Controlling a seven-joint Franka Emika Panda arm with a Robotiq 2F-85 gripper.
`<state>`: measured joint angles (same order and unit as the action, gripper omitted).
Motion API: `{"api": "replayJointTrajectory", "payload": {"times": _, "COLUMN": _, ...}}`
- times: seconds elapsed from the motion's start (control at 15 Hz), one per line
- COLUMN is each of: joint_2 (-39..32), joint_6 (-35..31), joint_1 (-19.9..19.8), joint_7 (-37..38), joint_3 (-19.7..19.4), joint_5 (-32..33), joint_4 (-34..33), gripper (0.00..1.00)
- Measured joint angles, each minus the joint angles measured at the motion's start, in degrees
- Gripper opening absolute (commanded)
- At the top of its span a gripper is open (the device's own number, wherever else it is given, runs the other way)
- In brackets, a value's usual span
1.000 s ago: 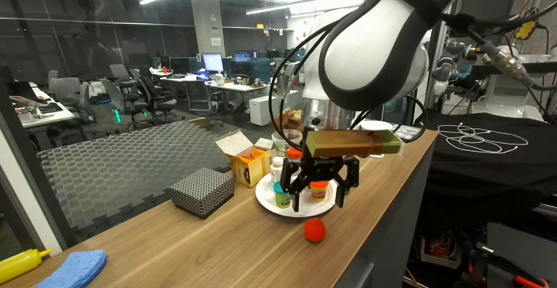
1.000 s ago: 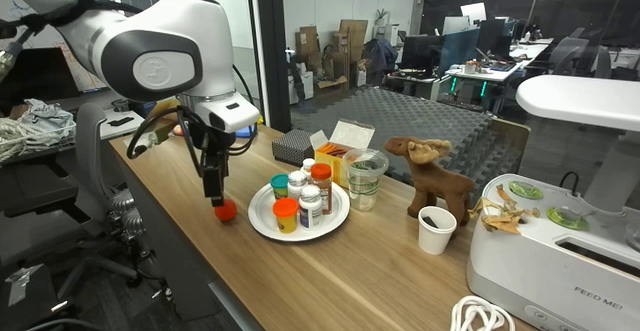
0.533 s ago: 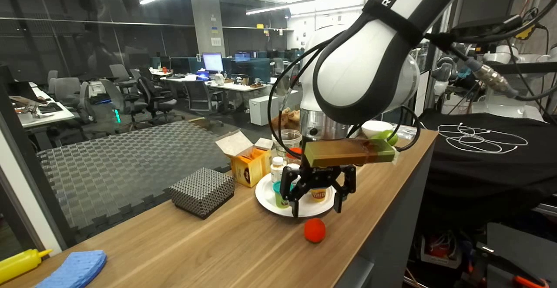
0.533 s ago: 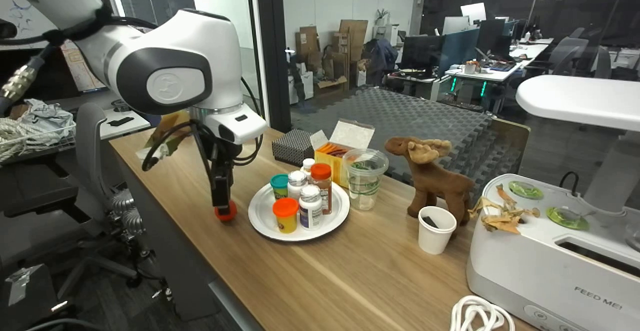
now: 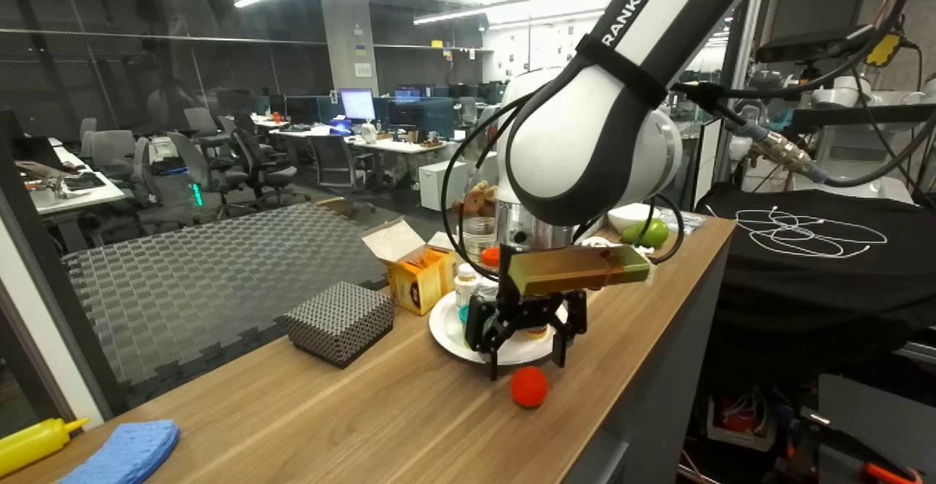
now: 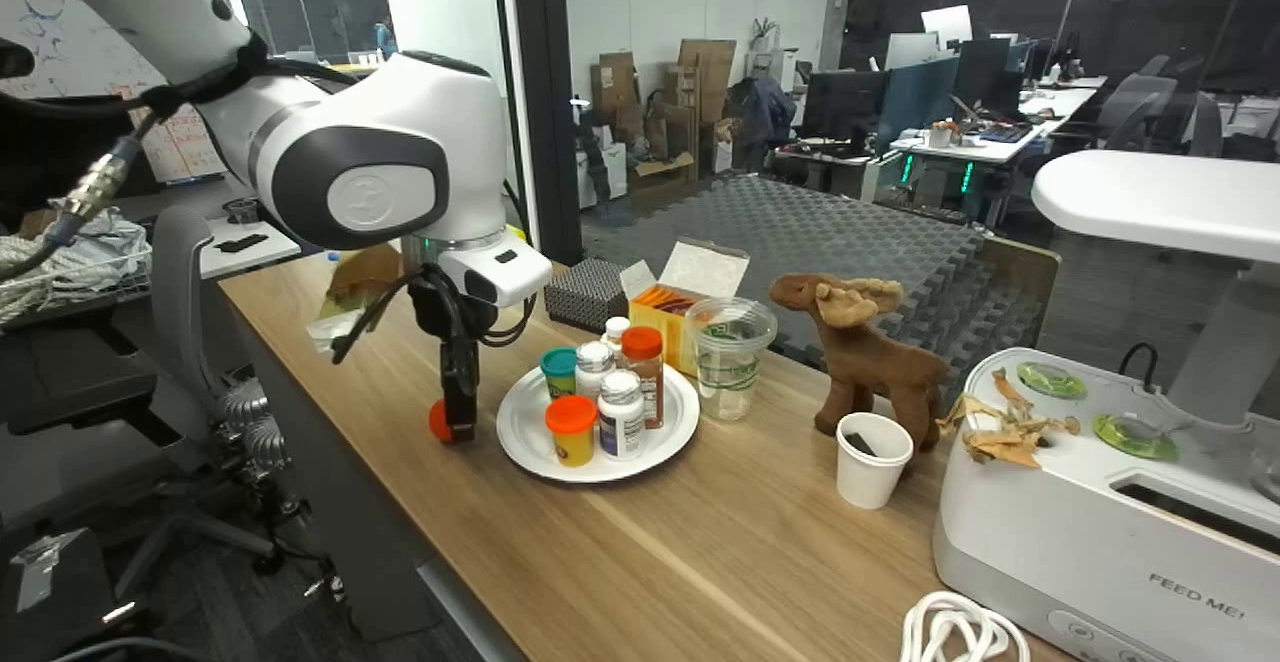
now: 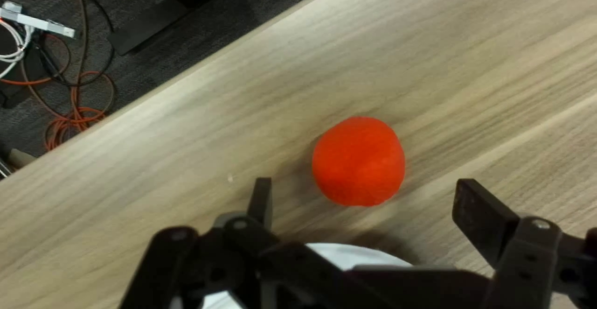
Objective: Put the bottles and red plushy on the plate. Stack the clear cups
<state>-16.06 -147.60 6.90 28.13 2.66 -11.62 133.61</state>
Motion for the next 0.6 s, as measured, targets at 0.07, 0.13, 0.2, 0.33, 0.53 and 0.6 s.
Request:
{"api": "replayJointTrajectory", "payload": {"times": 0.07, "joint_2": -0.34, "joint_6": 0.19, "joint_1": -0.01, "joint_7": -0.74, "joint_3": 0.09, "joint_5": -0.42, "joint_4": -0.17, "gripper": 1.00}}
{"api": "replayJointTrajectory", "payload": {"times": 0.13, "joint_2": -0.58, "joint_6": 0.45, "joint_1": -0.02, "joint_7": -1.54, "joint_3": 0.20, "joint_5": -0.97, "joint_4": -0.26, "gripper": 1.00}}
{"api": "replayJointTrajectory", "payload": {"times": 0.2, "joint_2": -0.74, "joint_6": 0.74, "joint_1": -0.04, "joint_7": -2.29, "joint_3": 0.31, "joint_5": -1.46, "joint_4": -0.30, "gripper": 0.75}}
{"api": "replayJointTrajectory", "payload": {"times": 0.33, "joint_2": -0.95, "joint_6": 1.30, "joint_1": -0.10, "joint_7": -3.56, "joint_3": 0.52, "joint_5": -2.59, "joint_4": -0.31, "gripper": 0.66}}
{"api": "replayJointTrajectory", "payload": {"times": 0.53, "joint_2": -1.00, "joint_6": 2.33, "joint_1": -0.14, "joint_7": -4.48, "joint_3": 0.68, "joint_5": -3.68, "joint_4": -0.30, "gripper": 0.42}}
{"api": "replayJointTrajectory", "payload": {"times": 0.6, "joint_2": -1.00, "joint_6": 2.42, "joint_1": -0.14, "joint_7": -4.50, "joint_3": 0.68, "joint_5": -3.73, "joint_4": -0.29, "gripper": 0.35}}
